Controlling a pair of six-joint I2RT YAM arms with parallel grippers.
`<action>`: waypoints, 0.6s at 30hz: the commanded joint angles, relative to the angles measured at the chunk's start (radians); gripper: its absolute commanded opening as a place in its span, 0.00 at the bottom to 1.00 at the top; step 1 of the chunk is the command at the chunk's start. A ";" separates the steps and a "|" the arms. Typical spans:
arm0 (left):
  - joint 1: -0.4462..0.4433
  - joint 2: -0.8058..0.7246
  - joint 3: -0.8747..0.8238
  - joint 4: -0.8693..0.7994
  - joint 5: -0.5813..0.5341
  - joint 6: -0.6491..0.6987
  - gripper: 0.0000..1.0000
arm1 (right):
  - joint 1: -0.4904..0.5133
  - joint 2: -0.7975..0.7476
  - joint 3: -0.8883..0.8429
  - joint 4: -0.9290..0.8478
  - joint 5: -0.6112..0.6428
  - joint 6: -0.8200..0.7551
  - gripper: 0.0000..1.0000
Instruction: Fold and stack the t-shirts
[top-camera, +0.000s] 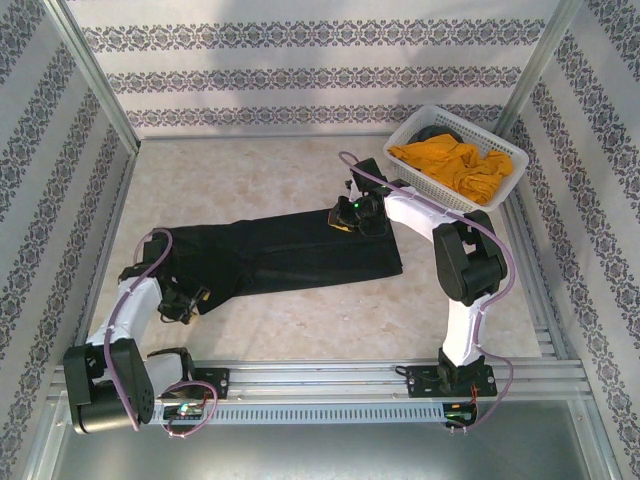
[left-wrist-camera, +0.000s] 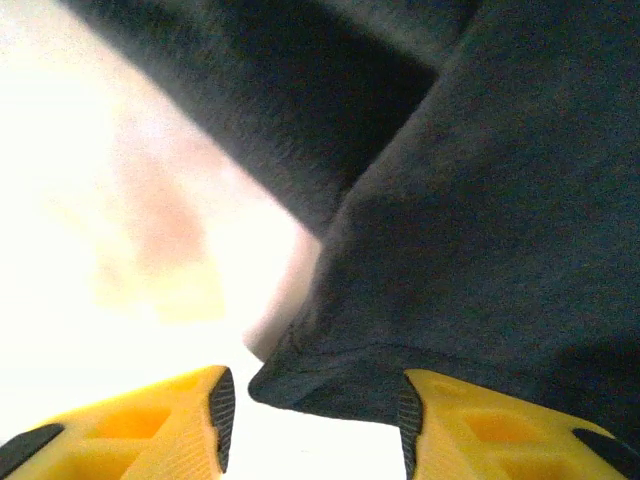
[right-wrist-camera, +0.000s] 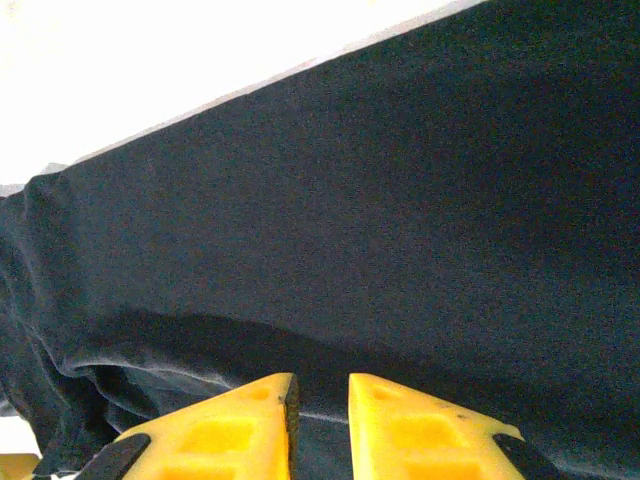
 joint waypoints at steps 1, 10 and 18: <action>-0.017 0.017 -0.018 0.061 0.010 -0.057 0.41 | 0.007 0.021 0.000 0.006 -0.019 0.008 0.22; -0.034 -0.005 0.013 0.025 -0.009 -0.079 0.00 | 0.005 0.007 -0.007 0.006 -0.015 0.006 0.22; -0.059 -0.196 0.126 -0.212 -0.140 -0.166 0.00 | 0.002 0.001 -0.003 -0.002 0.003 0.011 0.22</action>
